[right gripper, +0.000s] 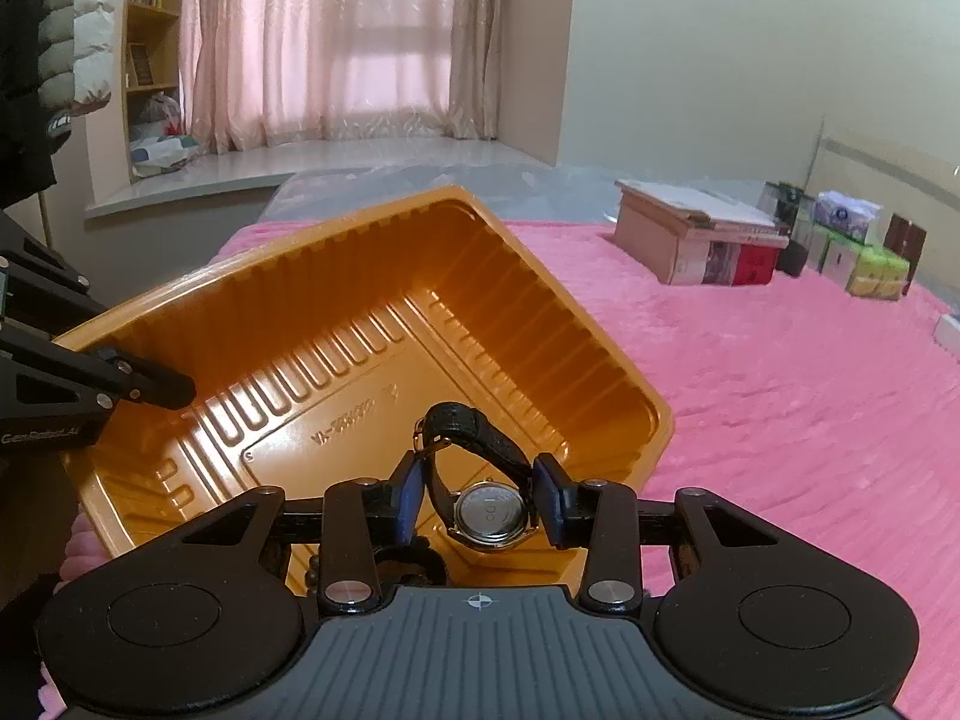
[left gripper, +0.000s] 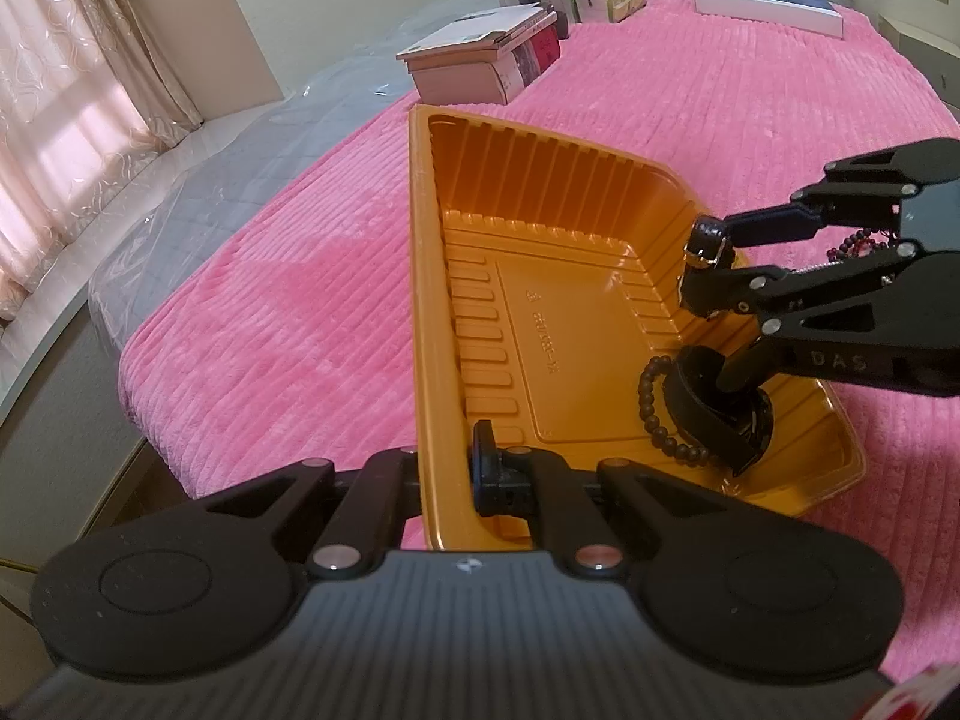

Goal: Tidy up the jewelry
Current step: 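Carry the watch over the tray and open the right gripper, then grasp the small pearl earring on the bedspread with the right gripper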

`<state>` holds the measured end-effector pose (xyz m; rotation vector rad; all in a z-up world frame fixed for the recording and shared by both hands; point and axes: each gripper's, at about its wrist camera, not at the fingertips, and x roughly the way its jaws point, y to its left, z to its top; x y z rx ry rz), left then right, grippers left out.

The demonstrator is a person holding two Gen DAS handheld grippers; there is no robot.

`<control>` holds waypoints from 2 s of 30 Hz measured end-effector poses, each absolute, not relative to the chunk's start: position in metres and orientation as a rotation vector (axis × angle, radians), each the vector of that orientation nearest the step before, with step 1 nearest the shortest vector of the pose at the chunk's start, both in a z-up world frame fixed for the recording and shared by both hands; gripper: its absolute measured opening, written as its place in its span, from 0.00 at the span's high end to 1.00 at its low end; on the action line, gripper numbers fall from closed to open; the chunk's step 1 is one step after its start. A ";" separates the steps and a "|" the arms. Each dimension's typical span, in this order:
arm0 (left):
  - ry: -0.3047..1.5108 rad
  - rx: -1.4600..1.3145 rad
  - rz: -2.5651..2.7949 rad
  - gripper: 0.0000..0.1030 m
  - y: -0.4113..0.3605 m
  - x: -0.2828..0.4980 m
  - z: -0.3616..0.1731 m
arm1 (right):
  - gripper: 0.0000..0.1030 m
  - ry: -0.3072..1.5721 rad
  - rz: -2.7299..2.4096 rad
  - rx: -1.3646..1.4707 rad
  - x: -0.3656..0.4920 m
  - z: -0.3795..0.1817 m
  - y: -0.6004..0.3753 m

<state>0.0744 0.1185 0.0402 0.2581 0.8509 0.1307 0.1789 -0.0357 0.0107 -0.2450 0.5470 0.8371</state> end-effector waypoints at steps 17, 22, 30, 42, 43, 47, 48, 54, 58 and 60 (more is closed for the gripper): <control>0.851 0.255 0.131 0.97 0.119 0.075 0.040 | 0.41 0.506 0.645 -0.079 0.162 0.021 -0.119; 0.852 0.256 0.132 0.97 0.118 0.075 0.040 | 0.41 0.587 0.487 -0.011 0.148 0.000 -0.179; 0.849 0.260 0.134 0.97 0.118 0.075 0.040 | 0.41 0.684 0.293 0.059 0.124 -0.027 -0.250; 0.851 0.260 0.134 0.97 0.117 0.075 0.040 | 0.46 0.696 0.264 -0.025 0.132 -0.044 -0.259; 0.851 0.260 0.134 0.97 0.117 0.074 0.040 | 0.49 0.697 0.269 -0.045 0.134 -0.046 -0.258; 0.852 0.263 0.136 0.97 0.118 0.074 0.041 | 0.63 0.695 0.286 -0.110 0.139 -0.053 -0.255; 0.852 0.263 0.136 0.97 0.117 0.074 0.041 | 0.65 0.696 0.293 -0.119 0.140 -0.054 -0.255; 0.852 0.263 0.136 0.97 0.117 0.074 0.041 | 0.81 0.702 0.316 -0.148 0.141 -0.056 -0.252; 0.852 0.264 0.136 0.97 0.117 0.074 0.041 | 0.81 0.683 0.311 -0.171 0.136 -0.052 -0.247; 0.851 0.262 0.135 0.97 0.117 0.074 0.041 | 0.81 0.667 0.317 -0.180 0.134 -0.047 -0.244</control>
